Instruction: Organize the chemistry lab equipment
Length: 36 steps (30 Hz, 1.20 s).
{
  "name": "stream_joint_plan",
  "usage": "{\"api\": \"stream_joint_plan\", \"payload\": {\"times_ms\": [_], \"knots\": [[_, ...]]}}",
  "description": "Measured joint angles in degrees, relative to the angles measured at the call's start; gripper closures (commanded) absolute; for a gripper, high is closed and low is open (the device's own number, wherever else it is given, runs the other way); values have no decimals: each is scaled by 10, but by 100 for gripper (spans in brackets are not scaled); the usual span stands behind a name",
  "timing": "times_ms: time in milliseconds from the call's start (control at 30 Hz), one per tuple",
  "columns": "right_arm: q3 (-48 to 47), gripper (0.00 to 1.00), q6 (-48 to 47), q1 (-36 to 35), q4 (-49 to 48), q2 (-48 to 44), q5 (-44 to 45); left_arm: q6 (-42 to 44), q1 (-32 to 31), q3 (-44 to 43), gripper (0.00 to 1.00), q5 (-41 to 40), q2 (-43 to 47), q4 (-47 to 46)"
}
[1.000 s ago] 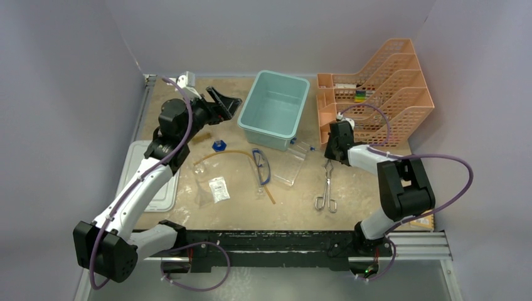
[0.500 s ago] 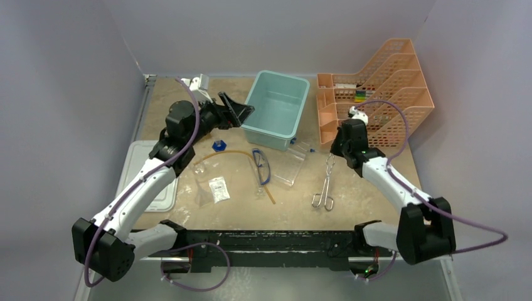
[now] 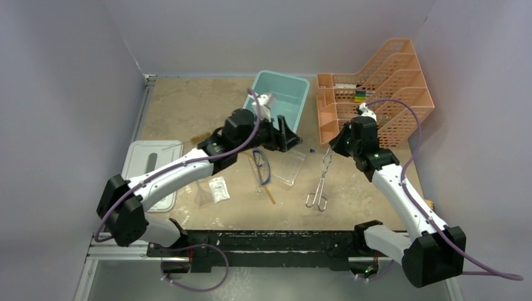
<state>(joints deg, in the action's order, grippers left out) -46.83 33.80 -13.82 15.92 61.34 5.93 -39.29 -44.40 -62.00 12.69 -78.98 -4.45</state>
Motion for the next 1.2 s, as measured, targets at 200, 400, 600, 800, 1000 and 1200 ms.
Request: {"api": "stream_joint_plan", "payload": {"times_ms": [200, 400, 600, 800, 1000, 1200], "knots": [[-51, 100, 42, 0, 17, -5, -25, 13, -94, -50, 33, -53, -70, 64], [-82, 100, 77, 0, 18, -9, -33, 30, -106, -78, 34, -29, -110, 103], [-115, 100, 97, 0, 10, 2, -43, 47, -104, -102, 50, 16, -144, 131], [-125, 100, 118, 0, 0, 16, -56, 56, -104, -106, 77, 46, -157, 132], [-131, 98, 129, 4, -13, 31, -76, 58, -100, -117, 100, 44, -158, 148], [-134, 23, 131, 12, -37, 31, -89, 66, -65, -139, 100, 52, -160, 167]]}}
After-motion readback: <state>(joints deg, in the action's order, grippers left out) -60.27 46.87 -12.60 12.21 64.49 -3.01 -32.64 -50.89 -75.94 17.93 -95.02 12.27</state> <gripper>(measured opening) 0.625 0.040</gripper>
